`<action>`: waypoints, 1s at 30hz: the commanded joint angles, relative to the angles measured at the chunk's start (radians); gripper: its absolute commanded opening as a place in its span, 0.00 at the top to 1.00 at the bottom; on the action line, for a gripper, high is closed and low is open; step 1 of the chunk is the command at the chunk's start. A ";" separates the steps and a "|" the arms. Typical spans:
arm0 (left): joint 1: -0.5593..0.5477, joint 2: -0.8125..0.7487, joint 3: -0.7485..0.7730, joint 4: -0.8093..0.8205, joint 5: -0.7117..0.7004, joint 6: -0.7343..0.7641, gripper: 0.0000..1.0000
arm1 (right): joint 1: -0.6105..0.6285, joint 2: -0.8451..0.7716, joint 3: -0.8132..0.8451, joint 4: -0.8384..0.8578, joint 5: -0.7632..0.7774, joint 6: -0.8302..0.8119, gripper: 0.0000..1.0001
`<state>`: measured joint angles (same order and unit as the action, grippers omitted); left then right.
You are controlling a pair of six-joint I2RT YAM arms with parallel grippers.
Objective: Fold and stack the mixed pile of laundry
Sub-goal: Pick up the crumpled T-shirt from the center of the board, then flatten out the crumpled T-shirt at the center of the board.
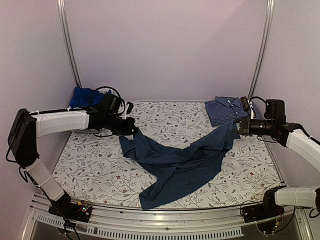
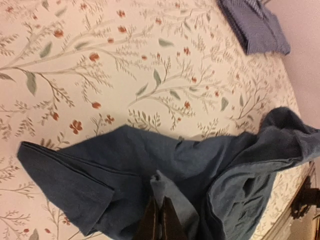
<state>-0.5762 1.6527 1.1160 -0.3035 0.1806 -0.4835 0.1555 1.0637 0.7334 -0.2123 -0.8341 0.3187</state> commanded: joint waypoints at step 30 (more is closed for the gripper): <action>-0.436 -0.679 0.350 0.139 -0.542 0.138 1.00 | -0.195 -0.023 1.210 -0.299 0.128 0.021 1.00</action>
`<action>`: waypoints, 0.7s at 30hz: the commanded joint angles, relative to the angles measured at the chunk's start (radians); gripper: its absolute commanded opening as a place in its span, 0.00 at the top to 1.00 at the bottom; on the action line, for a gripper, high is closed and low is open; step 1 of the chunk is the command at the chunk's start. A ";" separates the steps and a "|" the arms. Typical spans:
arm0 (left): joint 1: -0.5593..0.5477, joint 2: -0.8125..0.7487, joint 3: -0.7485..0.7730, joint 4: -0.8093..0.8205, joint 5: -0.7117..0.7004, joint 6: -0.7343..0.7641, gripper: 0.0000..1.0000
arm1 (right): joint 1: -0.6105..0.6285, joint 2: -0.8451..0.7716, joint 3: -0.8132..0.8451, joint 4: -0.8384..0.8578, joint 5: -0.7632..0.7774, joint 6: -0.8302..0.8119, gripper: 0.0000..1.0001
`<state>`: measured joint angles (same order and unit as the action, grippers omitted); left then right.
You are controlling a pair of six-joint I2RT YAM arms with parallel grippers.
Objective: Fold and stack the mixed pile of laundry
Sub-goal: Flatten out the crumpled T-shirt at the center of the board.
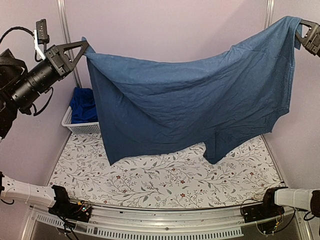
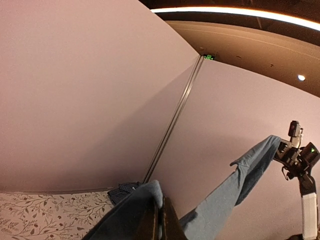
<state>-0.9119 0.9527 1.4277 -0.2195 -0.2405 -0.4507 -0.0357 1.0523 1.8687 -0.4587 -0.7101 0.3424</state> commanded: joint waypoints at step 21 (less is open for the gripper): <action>0.474 0.462 -0.070 -0.038 -0.148 -0.161 1.00 | 0.008 0.494 -0.312 0.398 0.032 -0.034 1.00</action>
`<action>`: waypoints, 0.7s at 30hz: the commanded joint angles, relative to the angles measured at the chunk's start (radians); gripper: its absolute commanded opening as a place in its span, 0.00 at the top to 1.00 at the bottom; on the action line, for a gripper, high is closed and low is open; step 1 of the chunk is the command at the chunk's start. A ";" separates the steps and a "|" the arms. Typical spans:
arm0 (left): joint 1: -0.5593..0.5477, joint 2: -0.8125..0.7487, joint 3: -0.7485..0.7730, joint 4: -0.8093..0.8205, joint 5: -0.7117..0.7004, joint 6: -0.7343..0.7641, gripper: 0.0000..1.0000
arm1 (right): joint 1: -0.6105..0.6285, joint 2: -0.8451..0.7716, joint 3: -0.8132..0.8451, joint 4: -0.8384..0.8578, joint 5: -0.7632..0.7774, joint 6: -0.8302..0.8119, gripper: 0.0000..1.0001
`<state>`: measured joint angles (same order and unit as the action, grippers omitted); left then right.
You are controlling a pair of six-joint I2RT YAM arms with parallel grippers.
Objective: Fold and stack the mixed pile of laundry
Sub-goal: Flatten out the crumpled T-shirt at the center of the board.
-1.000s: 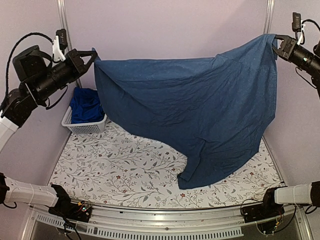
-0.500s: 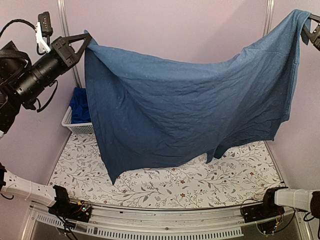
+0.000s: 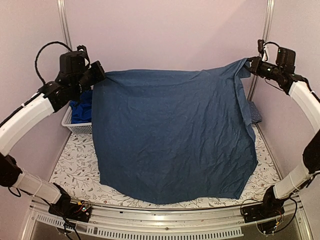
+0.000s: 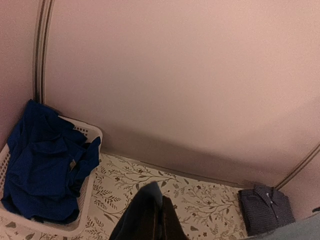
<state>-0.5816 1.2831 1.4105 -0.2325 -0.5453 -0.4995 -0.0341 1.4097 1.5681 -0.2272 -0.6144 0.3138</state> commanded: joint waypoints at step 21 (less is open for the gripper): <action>0.213 0.412 -0.101 -0.006 0.423 0.040 0.00 | 0.118 0.501 0.024 -0.043 0.051 -0.171 0.02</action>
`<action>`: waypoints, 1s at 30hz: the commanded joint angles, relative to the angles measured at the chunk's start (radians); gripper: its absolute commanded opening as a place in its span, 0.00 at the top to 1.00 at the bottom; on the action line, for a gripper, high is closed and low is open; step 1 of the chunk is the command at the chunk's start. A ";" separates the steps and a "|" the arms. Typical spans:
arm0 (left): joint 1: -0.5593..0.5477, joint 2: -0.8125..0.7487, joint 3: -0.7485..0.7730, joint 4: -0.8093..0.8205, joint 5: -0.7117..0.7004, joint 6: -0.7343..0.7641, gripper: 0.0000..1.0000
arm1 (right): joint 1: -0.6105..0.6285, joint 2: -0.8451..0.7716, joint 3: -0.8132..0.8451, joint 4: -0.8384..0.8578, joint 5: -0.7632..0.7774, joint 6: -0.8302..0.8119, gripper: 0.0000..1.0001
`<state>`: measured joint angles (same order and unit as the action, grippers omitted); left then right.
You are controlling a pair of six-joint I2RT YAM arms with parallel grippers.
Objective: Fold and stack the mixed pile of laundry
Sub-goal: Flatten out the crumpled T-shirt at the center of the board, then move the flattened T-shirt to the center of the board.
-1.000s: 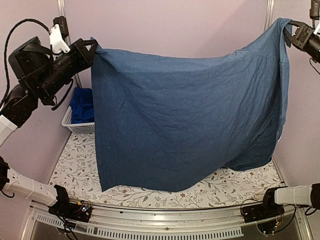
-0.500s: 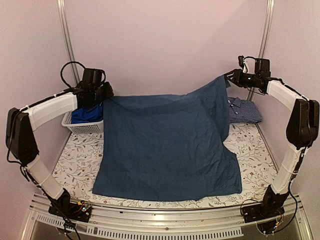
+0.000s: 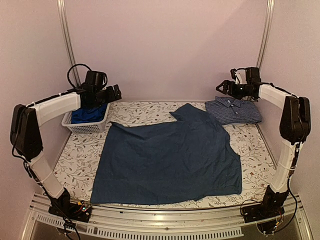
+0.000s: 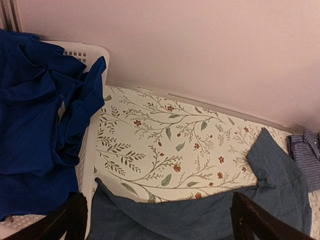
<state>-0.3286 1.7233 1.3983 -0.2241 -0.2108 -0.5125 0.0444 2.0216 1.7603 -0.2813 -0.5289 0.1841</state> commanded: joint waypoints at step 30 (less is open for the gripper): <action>0.047 0.637 0.366 -0.172 0.159 0.063 0.22 | 0.156 0.121 -0.449 0.185 -0.054 0.001 0.06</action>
<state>-0.3309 2.2723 1.6409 -0.3103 -0.0372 -0.4789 0.1982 2.0411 1.2121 -0.0952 -0.6384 0.1848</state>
